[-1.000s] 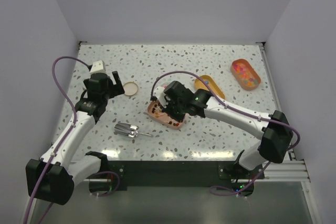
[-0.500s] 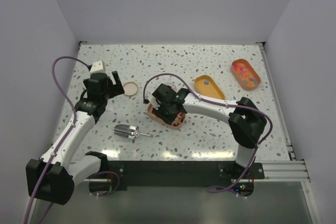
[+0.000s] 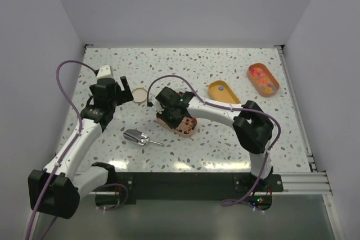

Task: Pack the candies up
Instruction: Pick up the storage box at the center of the board.

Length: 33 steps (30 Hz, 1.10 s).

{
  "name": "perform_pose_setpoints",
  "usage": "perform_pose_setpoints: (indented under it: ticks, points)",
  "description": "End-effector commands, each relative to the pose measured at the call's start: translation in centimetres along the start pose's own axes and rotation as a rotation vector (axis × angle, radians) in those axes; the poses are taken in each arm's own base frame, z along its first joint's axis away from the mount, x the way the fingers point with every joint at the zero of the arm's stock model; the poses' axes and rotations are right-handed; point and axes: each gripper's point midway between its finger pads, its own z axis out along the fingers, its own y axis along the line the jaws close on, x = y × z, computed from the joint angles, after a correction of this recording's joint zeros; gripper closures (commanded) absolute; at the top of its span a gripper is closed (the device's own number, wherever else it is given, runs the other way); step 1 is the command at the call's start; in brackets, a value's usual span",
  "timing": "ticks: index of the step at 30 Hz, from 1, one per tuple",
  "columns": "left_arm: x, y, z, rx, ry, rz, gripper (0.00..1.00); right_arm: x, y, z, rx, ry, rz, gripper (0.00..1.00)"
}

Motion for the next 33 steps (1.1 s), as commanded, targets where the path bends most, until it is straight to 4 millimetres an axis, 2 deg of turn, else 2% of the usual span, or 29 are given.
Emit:
perform_pose_setpoints:
  ticks: [1,9,13,17,19,23,24,27,30,33]
  points:
    - [-0.9,-0.3,0.2,0.01,-0.032,-0.026,0.01,-0.9,1.2,1.3,-0.033,-0.01,0.003,0.83]
    - [-0.9,-0.3,0.2,0.011,-0.029,-0.026,0.01,-0.5,1.4,2.8,-0.027,0.025,0.007,0.82]
    - [-0.9,-0.2,0.2,0.01,-0.03,-0.024,0.01,-0.4,1.0,2.9,0.0,0.03,0.004,0.99]
    - [-0.9,-0.2,0.2,0.009,-0.029,-0.024,0.01,-0.3,0.5,1.4,0.033,0.016,0.003,1.0]
    - [-0.9,-0.2,0.2,0.008,-0.029,-0.023,0.01,-0.5,0.1,-0.1,0.058,0.001,0.001,1.0]
    - [-1.0,-0.3,0.1,0.012,-0.032,-0.024,0.01,0.7,-0.4,-2.6,0.088,0.008,-0.002,1.0]
    - [-1.0,-0.3,0.1,0.012,-0.031,-0.024,0.01,0.8,-0.5,-3.7,0.096,-0.001,-0.005,1.0]
    - [-1.0,-0.3,0.1,0.012,-0.032,-0.023,0.01,2.1,-1.3,-5.2,0.137,0.028,-0.012,1.0]
    - [-1.0,-0.2,0.1,0.013,-0.032,-0.024,0.01,2.8,-3.0,-7.4,0.192,0.031,-0.016,1.0]
    - [-1.0,-0.4,0.1,0.018,-0.03,-0.023,0.01,3.6,-6.1,-9.5,0.265,0.039,-0.006,1.0]
